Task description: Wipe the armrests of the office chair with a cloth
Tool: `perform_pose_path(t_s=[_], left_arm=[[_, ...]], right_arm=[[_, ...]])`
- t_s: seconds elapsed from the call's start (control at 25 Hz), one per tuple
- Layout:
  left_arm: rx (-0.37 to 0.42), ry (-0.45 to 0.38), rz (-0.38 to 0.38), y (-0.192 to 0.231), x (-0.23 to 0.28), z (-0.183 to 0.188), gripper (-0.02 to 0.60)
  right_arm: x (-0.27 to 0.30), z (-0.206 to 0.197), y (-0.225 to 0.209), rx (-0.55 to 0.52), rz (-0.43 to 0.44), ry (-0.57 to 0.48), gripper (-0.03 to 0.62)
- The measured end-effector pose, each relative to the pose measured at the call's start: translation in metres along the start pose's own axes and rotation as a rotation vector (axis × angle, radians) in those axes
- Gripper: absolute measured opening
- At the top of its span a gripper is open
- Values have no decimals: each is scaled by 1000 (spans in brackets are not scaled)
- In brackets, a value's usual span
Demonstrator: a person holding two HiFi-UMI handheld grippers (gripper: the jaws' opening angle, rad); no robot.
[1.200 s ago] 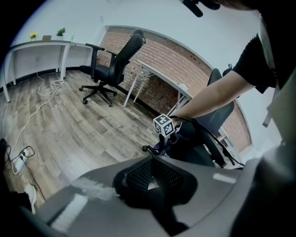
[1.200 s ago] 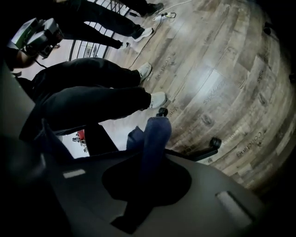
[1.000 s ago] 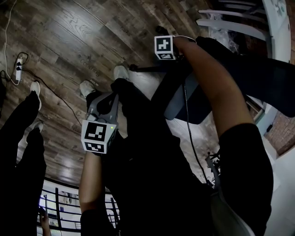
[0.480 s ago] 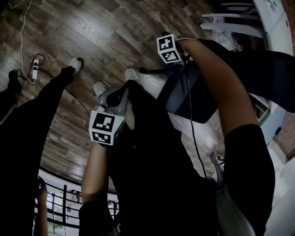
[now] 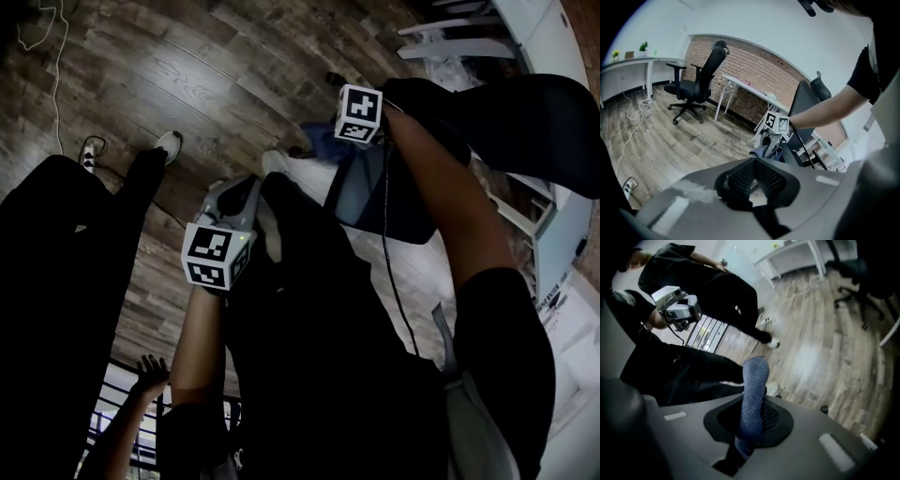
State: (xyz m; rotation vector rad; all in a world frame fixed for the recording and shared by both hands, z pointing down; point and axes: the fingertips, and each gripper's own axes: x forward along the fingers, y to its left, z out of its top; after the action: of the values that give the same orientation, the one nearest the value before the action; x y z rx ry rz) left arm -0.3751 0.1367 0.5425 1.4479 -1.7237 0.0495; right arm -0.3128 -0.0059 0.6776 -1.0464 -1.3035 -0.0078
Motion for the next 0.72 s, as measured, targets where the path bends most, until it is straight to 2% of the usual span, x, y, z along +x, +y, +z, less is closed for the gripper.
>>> perform_pose_path(t_s=[0.16, 0.28, 0.4, 0.52, 0.72], left_arm=[[42, -2, -14, 2, -3, 17, 6], [87, -5, -35, -3, -5, 30, 6], [153, -5, -78, -14, -4, 45, 6], [230, 15, -144, -26, -3, 57, 6], [345, 60, -252, -63, -5, 60, 6]], right_arm=[[-51, 29, 13, 15, -267, -317, 34], [-84, 30, 37, 53, -423, -475, 34], [-105, 14, 65, 123, -563, -579, 34], [-117, -7, 96, 243, -680, -655, 34], [-117, -55, 154, 460, -813, -759, 34]])
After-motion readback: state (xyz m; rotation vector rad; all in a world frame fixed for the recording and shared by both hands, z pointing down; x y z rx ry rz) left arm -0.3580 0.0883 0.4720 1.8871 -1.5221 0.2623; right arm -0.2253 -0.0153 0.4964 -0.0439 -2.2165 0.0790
